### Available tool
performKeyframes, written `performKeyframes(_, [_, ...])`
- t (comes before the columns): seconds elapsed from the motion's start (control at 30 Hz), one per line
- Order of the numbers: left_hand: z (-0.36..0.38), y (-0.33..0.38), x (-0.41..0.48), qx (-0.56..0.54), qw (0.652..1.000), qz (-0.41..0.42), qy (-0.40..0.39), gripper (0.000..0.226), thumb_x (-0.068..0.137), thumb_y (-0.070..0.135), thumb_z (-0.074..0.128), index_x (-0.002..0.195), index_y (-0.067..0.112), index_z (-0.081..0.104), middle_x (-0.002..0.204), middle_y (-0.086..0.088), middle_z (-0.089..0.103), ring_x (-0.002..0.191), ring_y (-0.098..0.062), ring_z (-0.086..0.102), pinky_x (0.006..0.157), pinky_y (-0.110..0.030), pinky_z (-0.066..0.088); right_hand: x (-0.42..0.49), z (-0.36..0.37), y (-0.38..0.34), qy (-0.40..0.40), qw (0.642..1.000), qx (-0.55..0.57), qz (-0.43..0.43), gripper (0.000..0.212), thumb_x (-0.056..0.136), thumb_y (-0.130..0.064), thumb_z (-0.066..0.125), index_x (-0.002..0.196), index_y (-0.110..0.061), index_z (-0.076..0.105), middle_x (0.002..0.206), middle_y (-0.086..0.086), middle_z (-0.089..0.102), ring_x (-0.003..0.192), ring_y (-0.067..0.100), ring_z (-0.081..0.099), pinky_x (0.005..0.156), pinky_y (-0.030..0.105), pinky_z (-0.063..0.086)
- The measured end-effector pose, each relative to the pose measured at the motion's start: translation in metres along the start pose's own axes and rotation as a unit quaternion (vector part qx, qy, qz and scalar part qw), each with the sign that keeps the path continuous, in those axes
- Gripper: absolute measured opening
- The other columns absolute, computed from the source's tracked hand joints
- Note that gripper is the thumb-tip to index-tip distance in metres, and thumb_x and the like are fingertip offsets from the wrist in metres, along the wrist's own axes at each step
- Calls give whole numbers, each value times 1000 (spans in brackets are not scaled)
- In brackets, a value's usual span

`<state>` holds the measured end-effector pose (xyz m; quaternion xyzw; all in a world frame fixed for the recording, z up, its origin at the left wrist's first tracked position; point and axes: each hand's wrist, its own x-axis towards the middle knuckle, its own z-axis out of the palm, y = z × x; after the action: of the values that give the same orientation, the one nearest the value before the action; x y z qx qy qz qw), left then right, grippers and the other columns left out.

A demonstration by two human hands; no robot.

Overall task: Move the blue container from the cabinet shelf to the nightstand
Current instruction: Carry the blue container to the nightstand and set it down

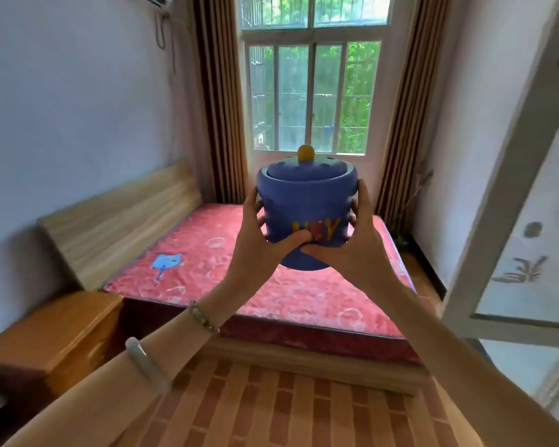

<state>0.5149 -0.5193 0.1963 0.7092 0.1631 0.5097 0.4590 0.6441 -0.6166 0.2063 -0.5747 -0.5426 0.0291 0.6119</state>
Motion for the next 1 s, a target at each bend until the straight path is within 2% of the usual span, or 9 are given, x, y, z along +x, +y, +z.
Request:
performKeyframes(0.13, [-60,-4,-19,44,997,-15,62,91,62,26,82,131,38,23,123,31,39,111,5,49,85,-19,50,1,63,-8,-65,996,46,-29,115,57,-16,85,140,-27,6,131,-15,34,122,5,37,97,25,43])
performKeyframes(0.23, [-104,-2,-35,78,990,-32,114,94,56,41,81,129,44,22,125,30,39,115,-1,50,89,-24,50,1,110,-16,-110,989,91,-43,102,60,-9,84,128,-35,13,127,-18,34,120,4,38,99,26,43])
performKeyframes(0.37, [-156,-2,-55,117,976,-35,179,95,54,41,78,133,34,26,131,19,43,122,-13,49,96,-37,49,-4,167,-29,-159,978,129,-48,104,52,-31,86,129,-35,16,120,-30,35,111,-10,45,89,8,43])
performKeyframes(0.5, [-204,-2,-72,139,960,-45,238,103,51,44,82,137,30,28,132,14,47,119,-7,51,94,-34,49,-8,218,-47,-193,967,150,-70,100,51,-28,85,128,-26,21,122,-5,41,121,23,46,98,44,45])
performKeyframes(0.63, [-242,4,-89,147,945,-48,287,91,51,35,81,125,41,29,119,29,46,106,8,54,88,-24,50,-15,264,-65,-240,954,165,-74,96,49,-36,82,118,-45,17,132,10,44,125,29,44,100,51,42])
performKeyframes(0.73, [-268,4,-100,173,934,-39,310,85,66,3,79,128,31,26,115,30,44,98,13,54,83,-15,51,-20,295,-71,-257,948,180,-62,89,57,-17,87,116,-39,25,124,5,52,113,24,51,94,42,47])
performKeyframes(0.83, [-292,6,-107,195,924,-49,326,84,61,17,82,123,39,29,111,36,45,98,11,55,83,-19,52,-21,320,-80,-270,943,185,-61,94,49,-43,81,118,-49,18,120,-15,48,109,12,52,88,25,49])
performKeyframes(0.9, [-305,6,-109,203,920,-55,332,85,58,25,82,122,41,29,111,36,45,99,11,55,81,-17,52,-20,337,-83,-281,943,167,-65,103,49,-34,87,124,-39,16,124,6,51,112,26,53,94,39,48])
performKeyframes(1.0, [-324,1,-108,194,920,-49,338,87,64,7,80,129,30,26,115,26,44,100,5,54,75,-12,51,-15,360,-87,-317,933,153,-74,112,54,-19,89,136,-21,13,127,20,49,116,33,50,99,43,43])
